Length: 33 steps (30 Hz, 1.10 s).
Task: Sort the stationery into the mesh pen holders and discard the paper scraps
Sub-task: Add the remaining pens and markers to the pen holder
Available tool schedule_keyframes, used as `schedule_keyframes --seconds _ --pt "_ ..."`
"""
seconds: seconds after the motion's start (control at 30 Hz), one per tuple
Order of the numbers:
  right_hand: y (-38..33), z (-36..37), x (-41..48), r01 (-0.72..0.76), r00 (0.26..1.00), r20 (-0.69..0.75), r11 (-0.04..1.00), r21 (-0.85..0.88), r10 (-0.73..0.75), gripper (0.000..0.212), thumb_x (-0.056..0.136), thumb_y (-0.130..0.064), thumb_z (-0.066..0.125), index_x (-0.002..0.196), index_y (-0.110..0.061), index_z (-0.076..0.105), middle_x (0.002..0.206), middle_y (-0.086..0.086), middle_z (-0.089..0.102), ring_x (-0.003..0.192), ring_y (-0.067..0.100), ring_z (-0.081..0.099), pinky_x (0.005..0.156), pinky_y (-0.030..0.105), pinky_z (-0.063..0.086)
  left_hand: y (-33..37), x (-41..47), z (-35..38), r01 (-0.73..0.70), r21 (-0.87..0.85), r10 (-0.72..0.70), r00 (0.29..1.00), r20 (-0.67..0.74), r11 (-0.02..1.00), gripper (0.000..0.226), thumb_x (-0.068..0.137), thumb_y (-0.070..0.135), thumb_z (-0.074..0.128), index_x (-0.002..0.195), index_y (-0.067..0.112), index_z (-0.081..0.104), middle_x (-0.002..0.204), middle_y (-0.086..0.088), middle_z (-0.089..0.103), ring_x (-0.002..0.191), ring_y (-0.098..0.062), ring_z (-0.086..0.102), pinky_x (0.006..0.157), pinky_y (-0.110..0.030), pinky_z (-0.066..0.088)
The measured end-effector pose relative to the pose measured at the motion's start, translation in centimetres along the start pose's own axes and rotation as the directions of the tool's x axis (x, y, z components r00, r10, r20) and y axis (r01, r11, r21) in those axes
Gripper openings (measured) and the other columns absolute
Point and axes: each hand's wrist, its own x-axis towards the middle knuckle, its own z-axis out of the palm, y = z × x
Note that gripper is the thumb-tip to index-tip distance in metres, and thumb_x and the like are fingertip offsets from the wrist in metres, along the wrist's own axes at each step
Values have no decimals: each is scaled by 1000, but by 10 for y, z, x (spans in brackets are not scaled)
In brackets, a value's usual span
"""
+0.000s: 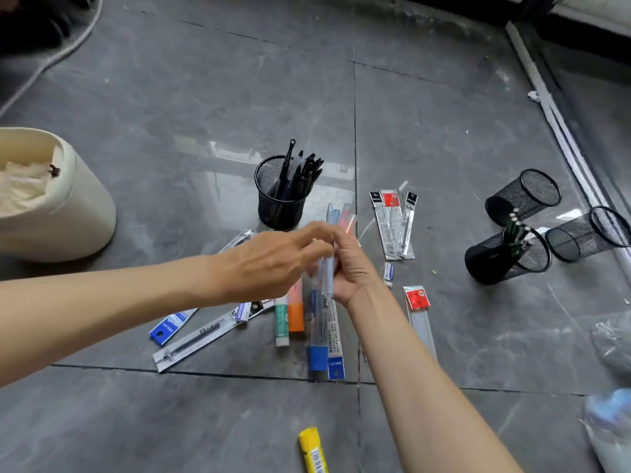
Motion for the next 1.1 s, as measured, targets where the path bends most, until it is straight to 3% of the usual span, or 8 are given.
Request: schedule_keyframes --seconds 0.1,0.23,0.33,0.5,0.67,0.8,0.97,1.1 --pt "10 14 3 -29 997 76 999 -15 30 16 84 -17 66 69 -10 64 58 3 59 45 9 57 47 19 52 -5 -9 -9 373 -171 -399 904 -156 912 17 85 14 53 101 13 45 101 -3 45 60 -20 49 50 -39 47" --pt "21 31 4 -3 986 157 955 -296 52 12 89 -8 57 78 -13 54 48 -3 47 31 0 33 34 12 29 -19 -13 -25 718 -598 -827 540 154 357 32 86 42 60 97 13 52 86 1 51 73 -14 48 67 -29 41" --pt "27 49 -2 20 947 304 924 -383 105 19 88 8 50 86 -11 50 52 -3 45 33 0 32 35 12 27 -25 -22 -40 700 -714 -657 532 534 -13 55 72 67 61 87 15 62 76 4 63 72 -12 55 75 -28 40" --pt "33 77 -3 -2 942 290 868 -497 168 15 89 8 49 91 -7 51 57 6 46 32 0 37 34 11 30 -25 -29 -48 571 -767 -509 586 630 -293 34 86 32 61 104 3 66 78 -7 70 62 -14 62 53 -18 49" --pt "24 77 1 -15 953 264 889 -457 152 16 80 -16 68 92 -11 59 74 8 57 47 8 53 43 18 45 -36 -17 -52 564 -806 -692 510 510 -179 21 88 29 60 80 11 67 64 -3 63 51 -15 50 41 -19 30" --pt "13 69 8 -98 962 245 988 -117 124 59 78 -62 51 89 -8 73 80 10 65 62 17 64 56 27 57 -43 0 -59 280 -901 -776 463 429 -331 19 92 22 56 79 7 58 75 -13 68 60 -20 65 46 -24 50" --pt "11 78 18 -119 991 90 971 208 102 72 96 -56 26 82 -1 70 81 21 69 83 30 62 75 40 53 -47 10 -58 122 -905 -793 444 418 -409 11 91 16 57 85 6 59 86 -14 70 78 -20 71 64 -25 58" --pt "12 81 32 -38 985 -160 981 192 70 55 98 -54 23 88 -15 60 65 9 67 70 21 58 62 29 45 -41 11 -55 100 -881 -769 449 455 -462 3 88 2 58 87 -1 59 87 -18 68 89 -28 66 80 -39 56"
